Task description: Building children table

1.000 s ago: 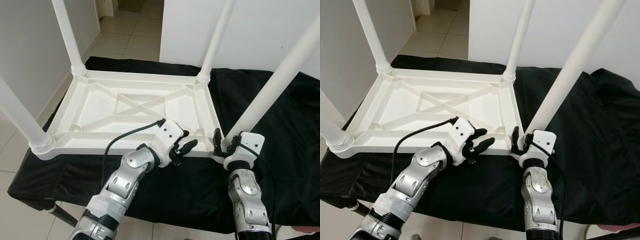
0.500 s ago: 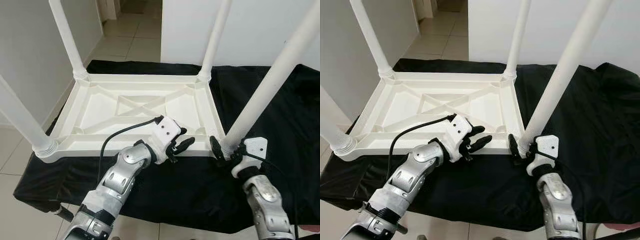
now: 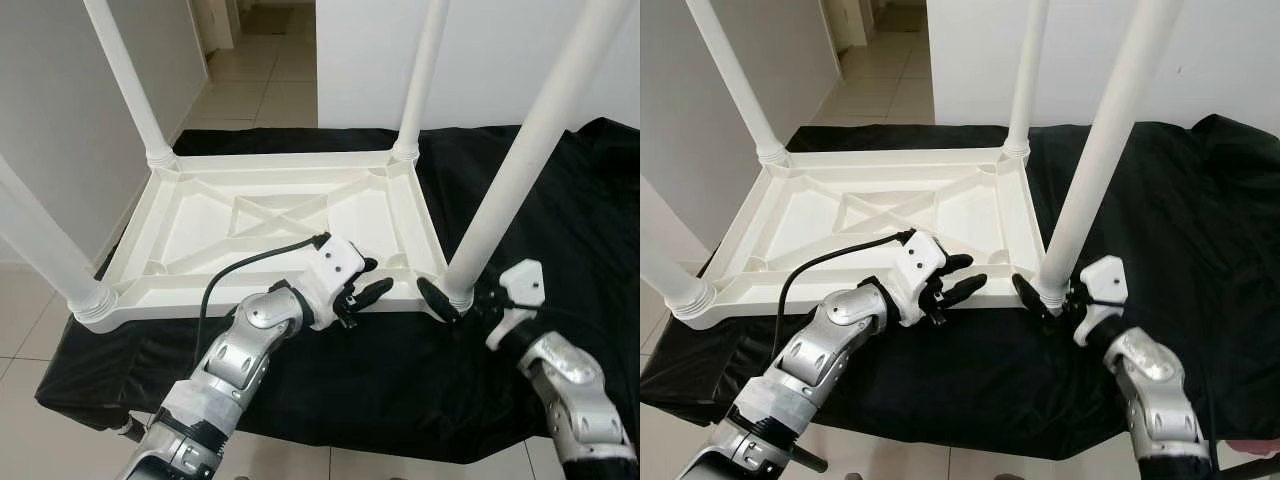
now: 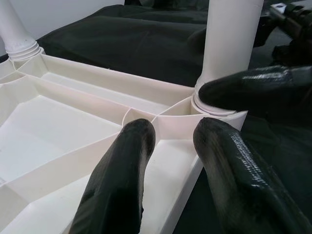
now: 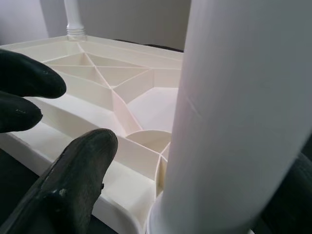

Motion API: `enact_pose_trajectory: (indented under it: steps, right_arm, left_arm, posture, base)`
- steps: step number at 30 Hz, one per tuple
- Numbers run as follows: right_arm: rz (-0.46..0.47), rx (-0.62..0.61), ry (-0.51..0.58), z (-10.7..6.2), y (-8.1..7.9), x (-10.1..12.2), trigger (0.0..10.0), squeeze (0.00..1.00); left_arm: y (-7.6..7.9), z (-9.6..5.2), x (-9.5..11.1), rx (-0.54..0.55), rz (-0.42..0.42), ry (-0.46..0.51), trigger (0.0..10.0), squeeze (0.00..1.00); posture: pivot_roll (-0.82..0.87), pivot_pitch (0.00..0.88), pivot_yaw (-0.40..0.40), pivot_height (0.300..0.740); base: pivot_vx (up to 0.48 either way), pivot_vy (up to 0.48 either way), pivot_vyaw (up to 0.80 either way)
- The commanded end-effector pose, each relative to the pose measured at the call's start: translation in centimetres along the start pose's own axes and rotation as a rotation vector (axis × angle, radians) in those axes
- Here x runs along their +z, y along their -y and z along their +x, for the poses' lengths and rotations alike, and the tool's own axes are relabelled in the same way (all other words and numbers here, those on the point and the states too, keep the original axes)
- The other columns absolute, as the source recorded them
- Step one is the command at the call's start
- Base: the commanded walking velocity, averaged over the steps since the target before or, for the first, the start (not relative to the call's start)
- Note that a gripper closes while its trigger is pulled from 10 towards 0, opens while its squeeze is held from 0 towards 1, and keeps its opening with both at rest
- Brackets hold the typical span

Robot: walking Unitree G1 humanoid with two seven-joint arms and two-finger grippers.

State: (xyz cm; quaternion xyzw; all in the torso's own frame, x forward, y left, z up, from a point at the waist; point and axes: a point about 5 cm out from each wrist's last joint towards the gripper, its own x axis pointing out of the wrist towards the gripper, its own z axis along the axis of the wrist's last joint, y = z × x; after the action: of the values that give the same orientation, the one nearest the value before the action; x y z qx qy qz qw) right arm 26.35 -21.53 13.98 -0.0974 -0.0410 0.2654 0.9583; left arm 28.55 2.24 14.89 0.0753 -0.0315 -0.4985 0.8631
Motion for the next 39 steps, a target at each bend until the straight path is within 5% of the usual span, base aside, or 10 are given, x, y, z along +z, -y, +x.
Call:
enact_pose_trajectory:
  steps: [1, 5, 6, 8, 9, 10, 11, 21, 22, 39]
  right_arm:
    - [-0.005, 0.025, -0.019, 0.3, 0.3, -0.3, 10.0, 0.0]
    - [-0.02, 0.044, -0.031, 1.3, 0.7, -0.5, 10.0, 0.0]
    - [-0.013, 0.049, -0.041, 1.5, 0.7, -0.8, 8.6, 0.0]
    - [-0.013, 0.049, -0.041, 1.5, 0.7, -0.8, 8.6, 0.0]
    - [-0.011, 0.052, -0.048, 1.6, 0.7, -1.1, 2.6, 0.0]
    - [-0.011, 0.052, -0.048, 1.6, 0.7, -1.1, 2.6, 0.0]
    - [0.003, 0.045, -0.053, 1.5, 0.8, -1.5, 0.0, 0.0]
    - [0.042, 0.024, -0.044, 1.2, 1.0, -1.6, 0.0, 0.0]
    - [0.067, -0.007, -0.031, 1.3, 0.7, -1.6, 10.0, 0.0]
    - [0.15, -0.43, -0.023, 2.3, -0.9, -1.9, 10.0, 0.0]
  left_arm:
    - [0.5, 0.0, -0.1, -0.108, 0.002, -0.012, 10.0, 0.0]
    - [0.7, 0.0, -0.1, -0.104, 0.001, -0.012, 10.0, 0.0]
    - [0.7, 0.0, -0.1, -0.104, 0.0, -0.012, 10.0, 0.0]
    - [0.7, 0.0, -0.1, -0.104, 0.0, -0.012, 10.0, 0.0]
    - [0.8, 0.0, -0.1, -0.104, -0.001, -0.012, 10.0, 0.0]
    - [0.8, 0.0, -0.1, -0.104, -0.001, -0.012, 10.0, 0.0]
    - [0.8, -0.1, -0.1, -0.102, -0.001, -0.011, 10.0, 0.0]
    - [0.7, -0.4, -0.2, -0.096, -0.002, -0.015, 10.0, 0.0]
    - [0.6, -0.4, -0.2, -0.091, -0.001, -0.014, 10.0, 0.0]
    - [0.3, -0.4, 0.0, -0.073, 0.004, -0.008, 10.0, 0.0]
  posture:
    - [-0.14, 0.0, 0.069, 0.74]
    - [-0.14, 0.0, 0.06, 0.74]
    - [-0.14, 0.0, 0.052, 0.74]
    - [-0.14, 0.0, 0.052, 0.74]
    - [-0.14, 0.0, 0.048, 0.74]
    - [-0.14, 0.0, 0.048, 0.74]
    - [-0.13, 0.0, 0.034, 0.74]
    - [-0.12, 0.0, 0.025, 0.74]
    - [-0.12, 0.0, 0.023, 0.74]
    - [-0.13, 0.0, 0.03, 0.74]
  base:
    - [0.0, 0.0, 0.0]
    - [0.0, 0.0, 0.0]
    - [0.0, 0.0, 0.0]
    - [0.0, 0.0, 0.0]
    - [0.0, 0.0, 0.0]
    - [0.0, 0.0, 0.0]
    - [0.0, 0.0, 0.0]
    - [0.0, 0.0, 0.0]
    - [0.0, 0.0, 0.0]
    - [0.0, 0.0, 0.0]
